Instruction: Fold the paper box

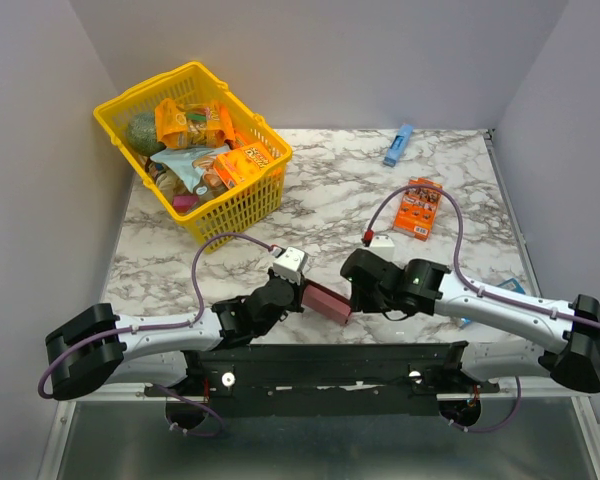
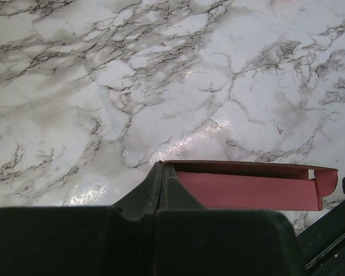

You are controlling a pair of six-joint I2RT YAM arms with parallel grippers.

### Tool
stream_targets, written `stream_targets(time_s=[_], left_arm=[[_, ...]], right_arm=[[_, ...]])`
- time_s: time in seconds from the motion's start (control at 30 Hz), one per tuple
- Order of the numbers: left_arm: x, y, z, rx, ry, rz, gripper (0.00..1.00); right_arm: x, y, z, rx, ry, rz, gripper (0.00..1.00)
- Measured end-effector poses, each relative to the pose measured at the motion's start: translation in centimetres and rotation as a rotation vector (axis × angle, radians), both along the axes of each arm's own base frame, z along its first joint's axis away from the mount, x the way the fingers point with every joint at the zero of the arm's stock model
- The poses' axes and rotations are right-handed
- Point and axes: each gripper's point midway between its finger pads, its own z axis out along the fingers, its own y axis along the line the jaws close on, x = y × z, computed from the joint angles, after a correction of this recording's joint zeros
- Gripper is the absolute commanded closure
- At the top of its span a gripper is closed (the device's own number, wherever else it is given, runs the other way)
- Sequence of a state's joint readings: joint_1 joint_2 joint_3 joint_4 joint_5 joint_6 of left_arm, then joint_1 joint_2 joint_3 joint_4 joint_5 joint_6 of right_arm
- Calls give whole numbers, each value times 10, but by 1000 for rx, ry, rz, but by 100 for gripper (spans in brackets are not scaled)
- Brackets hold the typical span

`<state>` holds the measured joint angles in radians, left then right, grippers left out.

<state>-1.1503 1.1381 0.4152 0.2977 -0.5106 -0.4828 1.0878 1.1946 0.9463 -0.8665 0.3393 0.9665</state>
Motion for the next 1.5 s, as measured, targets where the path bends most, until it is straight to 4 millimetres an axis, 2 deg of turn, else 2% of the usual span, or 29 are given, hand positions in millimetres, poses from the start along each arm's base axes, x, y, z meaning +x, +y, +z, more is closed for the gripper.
stream_targets(time_s=[0.1, 0.3, 0.47, 0.83, 1.5], left_arm=[[0, 0, 0, 0, 0, 0, 100], [0, 0, 0, 0, 0, -2, 100], [0, 0, 0, 0, 1, -2, 100], [0, 0, 0, 1, 1, -2, 100], [0, 0, 0, 2, 2, -2, 100]], right_arm=[[5, 0, 0, -23, -13, -4, 53], [13, 1, 0, -65, -44, 11, 66], [14, 2, -2, -81, -42, 18, 68], [14, 8, -3, -74, -43, 41, 85], [-7, 29, -11, -95, -24, 140, 99]])
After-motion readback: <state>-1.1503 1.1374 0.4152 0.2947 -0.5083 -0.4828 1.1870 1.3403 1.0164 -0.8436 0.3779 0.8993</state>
